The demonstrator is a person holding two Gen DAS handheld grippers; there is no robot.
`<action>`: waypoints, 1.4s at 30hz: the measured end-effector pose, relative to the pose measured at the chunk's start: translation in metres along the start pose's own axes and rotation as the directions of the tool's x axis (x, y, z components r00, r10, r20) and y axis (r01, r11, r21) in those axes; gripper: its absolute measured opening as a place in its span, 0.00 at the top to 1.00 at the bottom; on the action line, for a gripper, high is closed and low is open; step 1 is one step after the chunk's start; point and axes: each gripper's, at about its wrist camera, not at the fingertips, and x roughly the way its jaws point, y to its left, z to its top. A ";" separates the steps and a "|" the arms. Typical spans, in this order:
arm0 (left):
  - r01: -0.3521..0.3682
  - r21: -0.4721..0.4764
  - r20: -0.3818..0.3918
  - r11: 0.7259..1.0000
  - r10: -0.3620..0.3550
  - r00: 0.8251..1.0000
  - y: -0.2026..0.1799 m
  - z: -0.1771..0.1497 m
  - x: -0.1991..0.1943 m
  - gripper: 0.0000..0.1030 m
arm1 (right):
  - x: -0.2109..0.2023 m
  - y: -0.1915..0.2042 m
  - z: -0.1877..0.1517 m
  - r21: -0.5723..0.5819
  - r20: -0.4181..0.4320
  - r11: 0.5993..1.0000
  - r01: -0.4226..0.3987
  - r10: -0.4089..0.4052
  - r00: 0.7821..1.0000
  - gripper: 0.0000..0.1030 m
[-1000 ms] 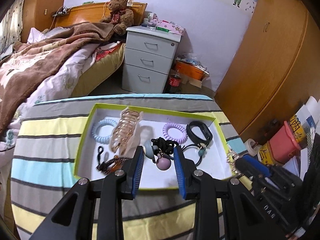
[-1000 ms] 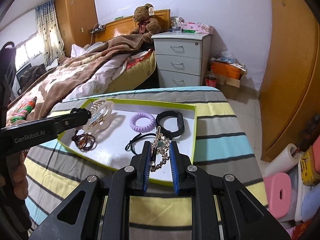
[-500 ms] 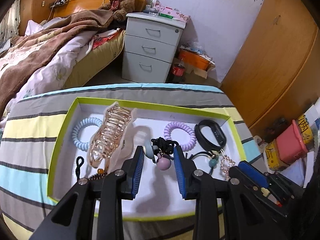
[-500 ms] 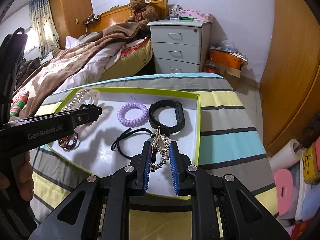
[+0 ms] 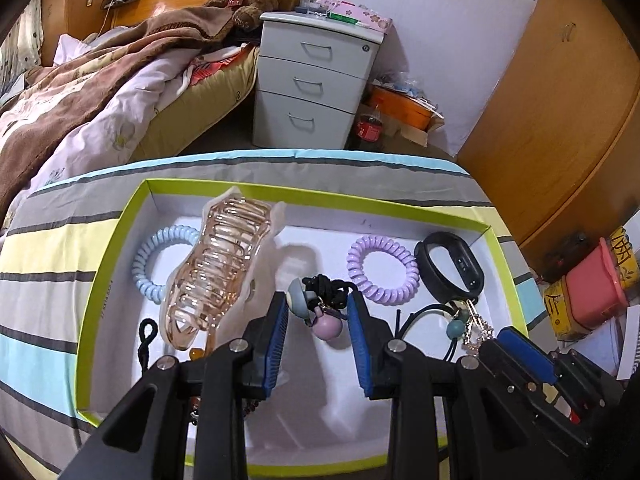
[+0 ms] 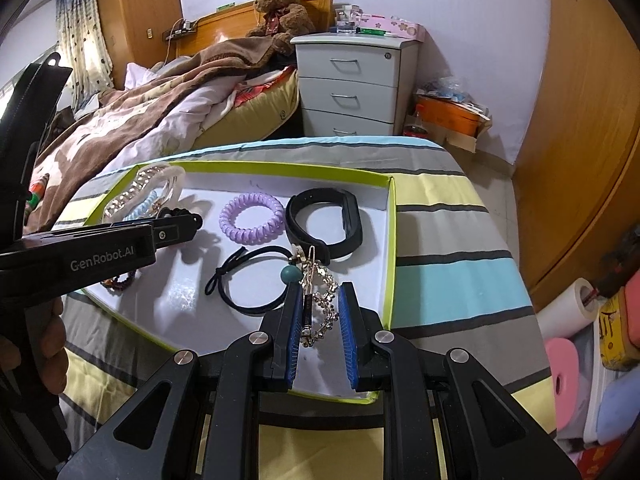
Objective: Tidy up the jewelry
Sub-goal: 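Lower both items into the green box and open both grippers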
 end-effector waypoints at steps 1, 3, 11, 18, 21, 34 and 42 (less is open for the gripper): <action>-0.001 0.001 -0.004 1.000 0.001 1.000 0.000 0.000 0.001 0.69 | 0.000 0.000 0.000 0.000 0.000 1.000 0.003 -0.003 1.000 0.82; -0.005 -0.001 -0.010 1.000 0.005 1.000 0.001 0.000 0.004 0.69 | -0.001 0.000 -0.001 0.000 0.009 1.000 0.011 -0.011 1.000 0.82; -0.028 0.007 -0.017 1.000 0.028 0.999 -0.001 -0.001 0.009 0.69 | 0.002 -0.002 -0.001 -0.001 0.001 1.000 0.016 -0.016 1.000 0.82; -0.031 0.011 -0.017 0.999 0.031 0.999 -0.002 -0.002 0.009 0.69 | 0.004 -0.003 -0.002 -0.001 0.000 1.000 0.008 -0.008 1.000 0.82; -0.028 0.009 -0.017 1.000 0.028 0.999 -0.001 -0.002 0.008 0.69 | 0.006 -0.003 -0.002 -0.005 -0.002 1.000 0.006 -0.006 1.000 0.82; -0.020 0.004 -0.024 1.000 0.020 0.999 0.001 -0.002 0.009 0.67 | 0.005 -0.004 -0.001 0.001 0.001 1.000 0.005 -0.005 1.000 0.82; -0.028 0.006 -0.024 1.000 0.028 0.999 0.000 -0.002 0.009 0.63 | 0.005 -0.004 -0.001 0.003 0.002 1.000 0.005 -0.005 1.000 0.81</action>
